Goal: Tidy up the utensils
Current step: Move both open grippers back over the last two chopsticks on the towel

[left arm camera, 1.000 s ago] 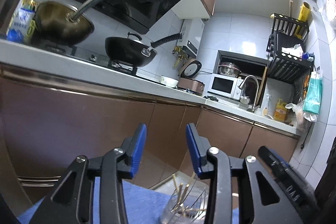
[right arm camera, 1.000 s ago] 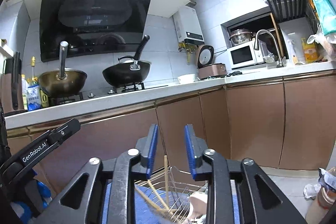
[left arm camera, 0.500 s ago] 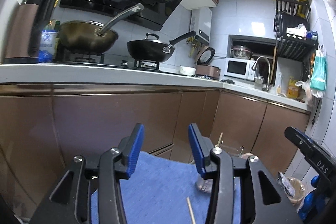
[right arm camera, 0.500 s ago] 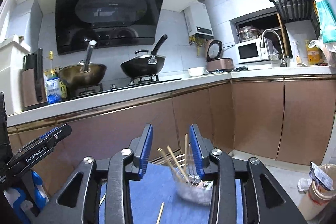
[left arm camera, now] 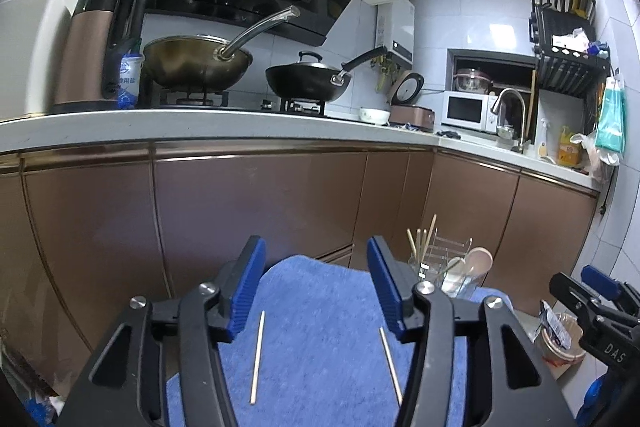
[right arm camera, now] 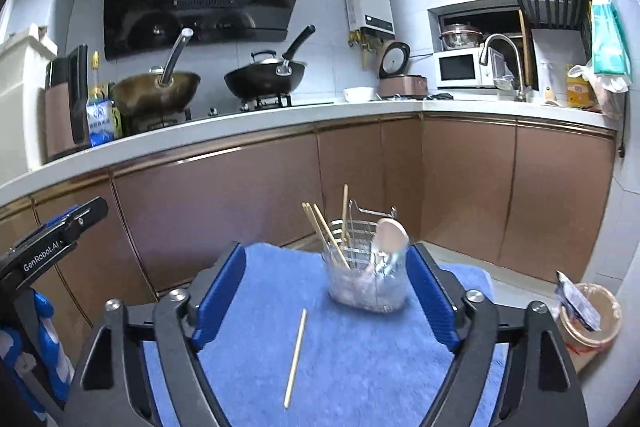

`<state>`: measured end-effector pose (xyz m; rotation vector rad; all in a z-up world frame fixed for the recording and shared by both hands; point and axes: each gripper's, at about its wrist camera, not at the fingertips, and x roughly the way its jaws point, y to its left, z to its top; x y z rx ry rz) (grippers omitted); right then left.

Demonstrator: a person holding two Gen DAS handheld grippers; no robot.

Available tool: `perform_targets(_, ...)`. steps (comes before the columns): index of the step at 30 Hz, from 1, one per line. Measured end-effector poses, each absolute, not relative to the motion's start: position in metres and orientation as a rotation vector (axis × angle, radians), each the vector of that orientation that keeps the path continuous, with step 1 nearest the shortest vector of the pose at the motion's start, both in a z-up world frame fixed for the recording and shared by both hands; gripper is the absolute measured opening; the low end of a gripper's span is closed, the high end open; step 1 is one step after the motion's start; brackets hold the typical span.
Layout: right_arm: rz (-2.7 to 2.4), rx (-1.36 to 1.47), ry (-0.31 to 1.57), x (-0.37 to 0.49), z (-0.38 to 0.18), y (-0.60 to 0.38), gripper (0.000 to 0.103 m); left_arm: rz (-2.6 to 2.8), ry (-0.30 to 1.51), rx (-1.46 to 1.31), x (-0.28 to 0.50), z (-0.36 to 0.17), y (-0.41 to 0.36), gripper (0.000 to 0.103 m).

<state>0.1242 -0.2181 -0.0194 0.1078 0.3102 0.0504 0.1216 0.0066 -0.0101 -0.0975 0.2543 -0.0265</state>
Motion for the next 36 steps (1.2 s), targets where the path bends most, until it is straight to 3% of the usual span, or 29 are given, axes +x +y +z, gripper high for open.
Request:
perform_targets(11,-0.032,0.036,0.361,0.092,-0.022,-0.212,0.095,-0.036,0.283,-0.067,0.093,-0.015,0.003,0.053)
perform_targets(36,-0.05,0.023,0.336,0.074,-0.018,-0.208,0.103,-0.04,0.28,-0.055,0.093,-0.021,0.019,0.053)
